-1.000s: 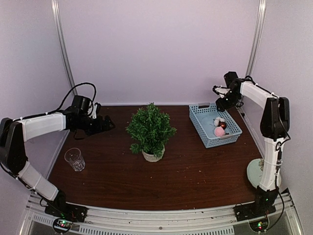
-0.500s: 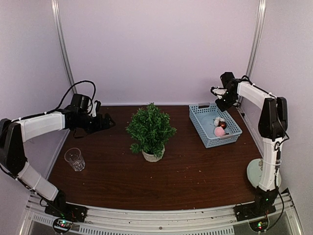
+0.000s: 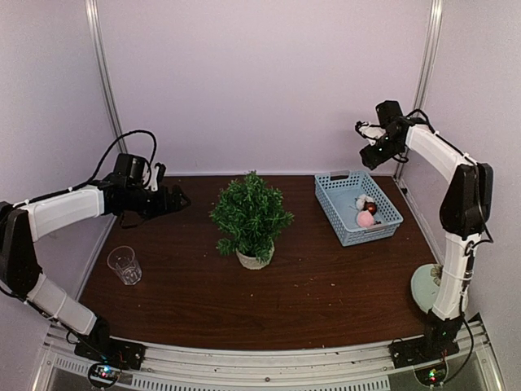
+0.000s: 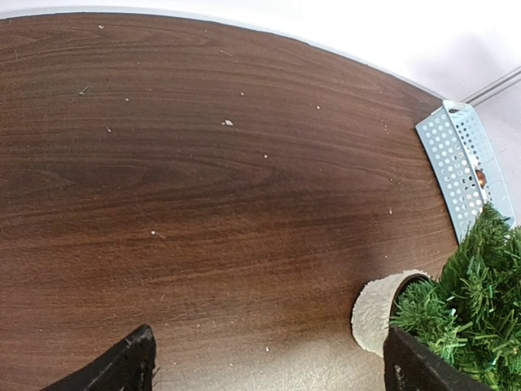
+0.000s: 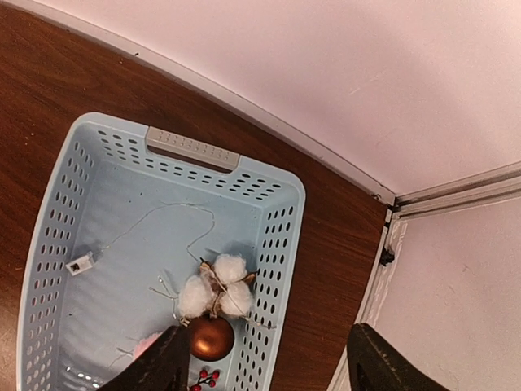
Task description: Decorate the small christmas tree
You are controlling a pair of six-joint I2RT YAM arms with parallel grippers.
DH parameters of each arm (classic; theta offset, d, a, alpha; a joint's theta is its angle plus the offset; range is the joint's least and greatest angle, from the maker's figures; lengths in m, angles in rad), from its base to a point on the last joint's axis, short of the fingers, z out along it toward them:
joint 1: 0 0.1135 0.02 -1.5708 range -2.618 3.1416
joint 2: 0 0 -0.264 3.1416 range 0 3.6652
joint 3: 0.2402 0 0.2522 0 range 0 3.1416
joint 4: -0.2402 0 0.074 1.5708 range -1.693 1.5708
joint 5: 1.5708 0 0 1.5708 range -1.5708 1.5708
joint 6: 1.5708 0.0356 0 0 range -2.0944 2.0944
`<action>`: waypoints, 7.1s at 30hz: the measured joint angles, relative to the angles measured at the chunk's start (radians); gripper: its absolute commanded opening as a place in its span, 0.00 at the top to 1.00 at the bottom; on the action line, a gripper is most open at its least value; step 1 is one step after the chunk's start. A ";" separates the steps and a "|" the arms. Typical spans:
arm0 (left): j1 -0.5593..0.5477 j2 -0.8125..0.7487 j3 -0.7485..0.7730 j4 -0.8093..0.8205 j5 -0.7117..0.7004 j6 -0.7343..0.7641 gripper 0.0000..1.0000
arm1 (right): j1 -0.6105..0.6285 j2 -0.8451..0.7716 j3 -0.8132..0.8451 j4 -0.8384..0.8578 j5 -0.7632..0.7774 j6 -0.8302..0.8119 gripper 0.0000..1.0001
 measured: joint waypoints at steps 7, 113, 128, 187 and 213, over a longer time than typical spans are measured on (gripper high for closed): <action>0.000 -0.007 0.000 -0.003 0.007 -0.002 0.02 | 0.005 0.113 0.016 -0.002 0.021 -0.057 0.33; -0.909 0.220 0.269 0.539 -0.228 0.933 0.39 | 0.673 -0.713 -0.266 0.159 0.320 0.401 1.00; -0.909 0.375 0.506 0.354 -0.315 1.154 0.85 | 0.674 -0.717 -0.290 0.167 0.323 0.443 1.00; -0.909 -0.166 -0.018 0.425 -0.381 0.380 1.00 | 0.651 -0.815 -0.920 0.390 -0.714 0.547 0.52; -0.909 -0.338 -0.051 0.200 -0.353 0.342 0.52 | 0.788 -0.700 -0.683 0.219 -0.549 0.341 1.00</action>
